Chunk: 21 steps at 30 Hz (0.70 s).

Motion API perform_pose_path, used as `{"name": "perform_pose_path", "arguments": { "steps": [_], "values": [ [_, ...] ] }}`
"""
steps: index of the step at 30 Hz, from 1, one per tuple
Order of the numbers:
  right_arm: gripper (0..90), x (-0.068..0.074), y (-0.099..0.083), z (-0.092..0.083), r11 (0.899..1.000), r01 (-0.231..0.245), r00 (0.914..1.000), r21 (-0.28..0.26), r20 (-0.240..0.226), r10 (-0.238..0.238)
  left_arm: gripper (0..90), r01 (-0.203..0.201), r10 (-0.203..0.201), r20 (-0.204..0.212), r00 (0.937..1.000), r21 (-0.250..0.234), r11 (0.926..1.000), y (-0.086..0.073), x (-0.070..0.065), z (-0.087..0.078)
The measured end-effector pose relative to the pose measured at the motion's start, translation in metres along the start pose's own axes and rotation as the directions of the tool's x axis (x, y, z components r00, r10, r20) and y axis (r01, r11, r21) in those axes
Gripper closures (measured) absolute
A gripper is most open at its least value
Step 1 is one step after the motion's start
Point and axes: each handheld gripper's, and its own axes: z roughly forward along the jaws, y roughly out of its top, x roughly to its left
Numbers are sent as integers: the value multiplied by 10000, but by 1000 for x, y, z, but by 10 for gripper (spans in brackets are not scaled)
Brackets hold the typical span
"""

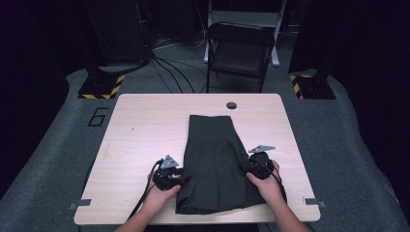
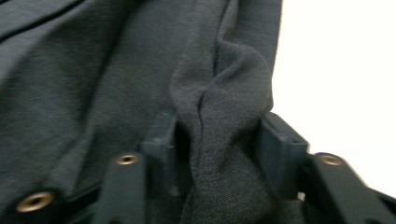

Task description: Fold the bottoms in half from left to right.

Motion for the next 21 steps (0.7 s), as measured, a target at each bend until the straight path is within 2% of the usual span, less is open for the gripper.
{"name": "perform_pose_path", "arguments": {
  "steps": [4,7,8,12,14,18,20,21],
  "values": [
    [698,2,0,0,9999,-68,9994,-86,-325,65,717,99,-98,-28,9999,61,9999,2,0,-1],
    [752,2,0,0,9999,-130,9987,-19,-490,129,803,-136,142,-223,9996,280,9995,6,-3,-3],
    [760,4,1,0,9993,-386,9978,5,-530,386,813,-292,302,-306,9991,348,9990,7,-4,-3],
    [771,9,4,1,9997,-175,9990,147,-415,181,827,-431,449,-336,9984,519,9977,9,-1,-8],
    [771,13,5,1,9996,-223,9986,171,-470,231,828,-402,422,-378,9984,534,9978,8,2,-11],
    [772,22,8,3,9995,268,9976,154,-649,-257,829,-210,225,-246,9994,577,9981,5,13,-24],
    [773,29,10,4,9991,301,9962,301,-821,-275,829,-85,98,-218,9997,610,9981,2,18,-30],
    [774,33,12,5,9989,409,9961,210,-791,-391,829,24,-10,-239,9997,587,9983,0,20,-33]
  ]
}}
